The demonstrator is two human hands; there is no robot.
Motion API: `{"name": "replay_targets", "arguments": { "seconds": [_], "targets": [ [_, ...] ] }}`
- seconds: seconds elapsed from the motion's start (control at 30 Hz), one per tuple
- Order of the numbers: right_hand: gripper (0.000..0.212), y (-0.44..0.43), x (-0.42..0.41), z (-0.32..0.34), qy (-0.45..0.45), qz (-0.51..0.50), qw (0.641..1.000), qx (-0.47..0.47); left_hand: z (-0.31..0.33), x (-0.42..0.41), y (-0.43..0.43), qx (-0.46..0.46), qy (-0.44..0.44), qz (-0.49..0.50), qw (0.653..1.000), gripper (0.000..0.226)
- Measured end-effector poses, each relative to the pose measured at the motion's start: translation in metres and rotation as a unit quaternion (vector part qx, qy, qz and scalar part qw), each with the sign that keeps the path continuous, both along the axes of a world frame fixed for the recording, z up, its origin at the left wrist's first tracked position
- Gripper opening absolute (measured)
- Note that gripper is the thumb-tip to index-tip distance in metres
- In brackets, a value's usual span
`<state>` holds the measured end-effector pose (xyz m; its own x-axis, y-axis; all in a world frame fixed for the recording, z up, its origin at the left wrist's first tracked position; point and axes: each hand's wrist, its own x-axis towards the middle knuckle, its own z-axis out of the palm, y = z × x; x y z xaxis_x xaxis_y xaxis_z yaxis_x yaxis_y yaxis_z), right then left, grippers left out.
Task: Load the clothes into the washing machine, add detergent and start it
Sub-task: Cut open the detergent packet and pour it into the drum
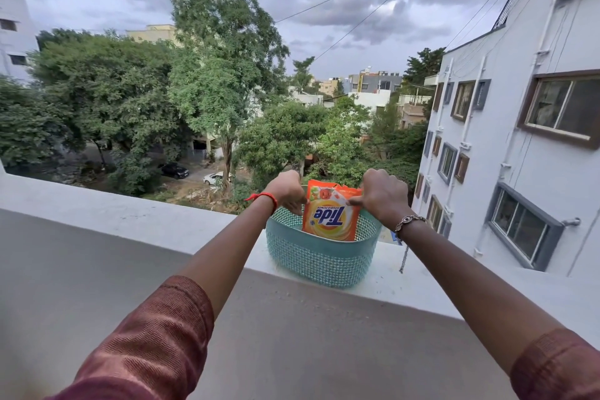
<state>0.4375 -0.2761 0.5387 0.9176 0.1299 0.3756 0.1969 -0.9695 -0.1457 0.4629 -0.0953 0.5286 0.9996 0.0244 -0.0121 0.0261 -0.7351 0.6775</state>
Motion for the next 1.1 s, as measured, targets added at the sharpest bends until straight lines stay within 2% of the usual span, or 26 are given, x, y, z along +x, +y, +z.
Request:
{"name": "replay_targets", "arguments": {
  "seconds": [0.1,0.23,0.43,0.57,0.7,0.93,1.1],
  "targets": [
    [0.043,-0.003,-0.013,0.006,-0.012,0.020,1.000,0.011,0.009,-0.016,-0.007,0.026,-0.049,0.012,0.998,0.006],
    [0.032,-0.002,-0.036,0.011,-0.040,0.050,0.998,0.026,0.016,-0.050,-0.017,0.052,-0.161,0.034,0.985,0.014],
    [0.031,-0.001,-0.093,0.008,-0.098,0.110,0.988,0.040,0.015,-0.127,-0.030,0.046,-0.336,0.093,0.936,0.016],
    [0.032,0.008,-0.150,-0.013,-0.097,0.165,0.980,0.050,-0.014,-0.198,-0.033,0.063,-0.386,0.131,0.911,0.014],
    [0.034,0.019,-0.218,-0.049,-0.077,0.244,0.965,0.056,-0.065,-0.283,-0.030,0.108,-0.381,0.165,0.903,0.016],
    [0.035,0.052,-0.343,-0.111,-0.003,0.380,0.924,0.043,-0.150,-0.446,-0.013,0.142,-0.249,0.242,0.927,0.022],
    [0.032,0.087,-0.425,-0.150,0.026,0.466,0.884,0.040,-0.181,-0.550,0.003,0.152,-0.196,0.310,0.918,0.025]
  ]
}}
